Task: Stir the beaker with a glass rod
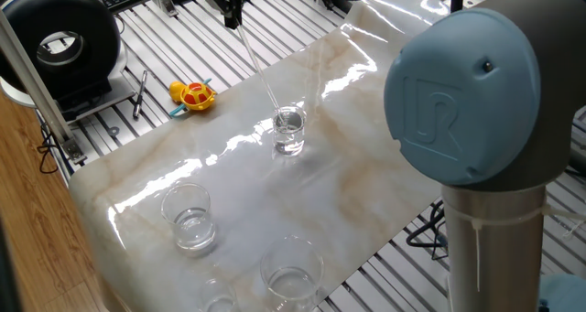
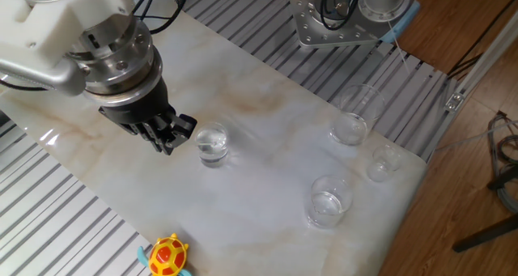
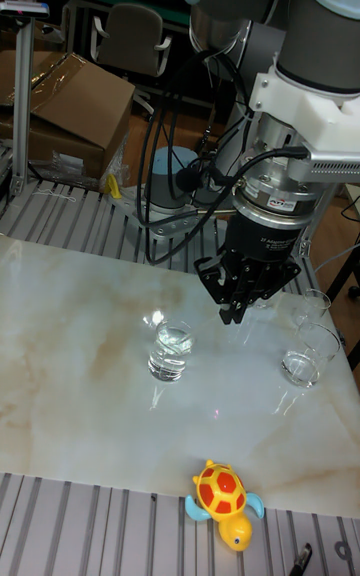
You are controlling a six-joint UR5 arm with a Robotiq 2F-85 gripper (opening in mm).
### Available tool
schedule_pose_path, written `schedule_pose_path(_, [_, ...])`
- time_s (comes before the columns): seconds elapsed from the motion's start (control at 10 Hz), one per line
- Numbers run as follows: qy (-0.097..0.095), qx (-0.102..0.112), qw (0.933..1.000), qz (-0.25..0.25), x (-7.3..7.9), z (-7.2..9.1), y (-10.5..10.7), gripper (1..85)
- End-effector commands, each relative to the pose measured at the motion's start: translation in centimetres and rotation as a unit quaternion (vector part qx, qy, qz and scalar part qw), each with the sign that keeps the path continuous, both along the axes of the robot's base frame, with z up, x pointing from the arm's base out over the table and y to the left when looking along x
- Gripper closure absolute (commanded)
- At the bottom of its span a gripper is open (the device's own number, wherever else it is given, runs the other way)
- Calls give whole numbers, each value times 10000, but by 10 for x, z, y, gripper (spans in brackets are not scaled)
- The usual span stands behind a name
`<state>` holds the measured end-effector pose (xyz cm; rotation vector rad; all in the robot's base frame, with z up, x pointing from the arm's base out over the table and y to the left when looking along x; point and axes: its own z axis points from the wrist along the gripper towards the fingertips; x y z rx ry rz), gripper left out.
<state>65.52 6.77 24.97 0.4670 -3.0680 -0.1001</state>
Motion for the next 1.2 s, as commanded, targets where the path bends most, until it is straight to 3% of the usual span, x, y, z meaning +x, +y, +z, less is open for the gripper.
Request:
schedule_pose_path(0.0, [-36,-85,9999,123,2,1,-5,847])
schedule_pose_path(0.2, [49,-61,9999,111,-3,5,-6,847])
schedule_pose_path(0.4, [59,167,9998,-79,-4,6,7,847])
schedule_pose_path(0.5, [38,165,9998,-119,-1,5,8,847])
schedule_pose_path(0.9, [8,-37,10000,-13,13,5,2,847])
schedule_pose_path(1.1, [98,-103,9999,44,9,7,-4,847])
